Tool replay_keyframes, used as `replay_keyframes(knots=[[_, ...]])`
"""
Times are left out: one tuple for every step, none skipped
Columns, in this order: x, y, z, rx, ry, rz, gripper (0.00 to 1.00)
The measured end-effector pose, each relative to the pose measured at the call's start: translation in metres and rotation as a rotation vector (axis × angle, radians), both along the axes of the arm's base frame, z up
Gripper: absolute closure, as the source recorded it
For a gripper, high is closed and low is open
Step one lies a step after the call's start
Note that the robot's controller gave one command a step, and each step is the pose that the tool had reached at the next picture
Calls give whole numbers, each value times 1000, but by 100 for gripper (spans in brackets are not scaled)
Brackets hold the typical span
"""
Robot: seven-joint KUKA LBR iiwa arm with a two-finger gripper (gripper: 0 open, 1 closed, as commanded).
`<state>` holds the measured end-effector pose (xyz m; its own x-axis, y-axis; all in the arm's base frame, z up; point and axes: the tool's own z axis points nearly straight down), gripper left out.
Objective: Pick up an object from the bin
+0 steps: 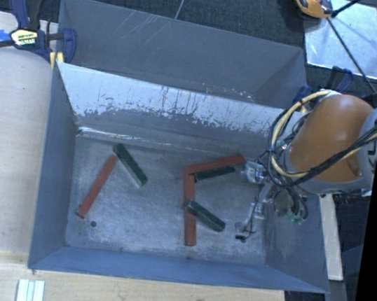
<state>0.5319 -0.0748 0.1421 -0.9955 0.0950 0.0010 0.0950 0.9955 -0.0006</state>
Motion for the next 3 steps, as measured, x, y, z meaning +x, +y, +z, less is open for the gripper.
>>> replay_keyframes(knots=[[18,29,-18,0,-5,126,0],[1,30,-48,0,-6,264,0],[-12,65,-71,0,-5,167,100]])
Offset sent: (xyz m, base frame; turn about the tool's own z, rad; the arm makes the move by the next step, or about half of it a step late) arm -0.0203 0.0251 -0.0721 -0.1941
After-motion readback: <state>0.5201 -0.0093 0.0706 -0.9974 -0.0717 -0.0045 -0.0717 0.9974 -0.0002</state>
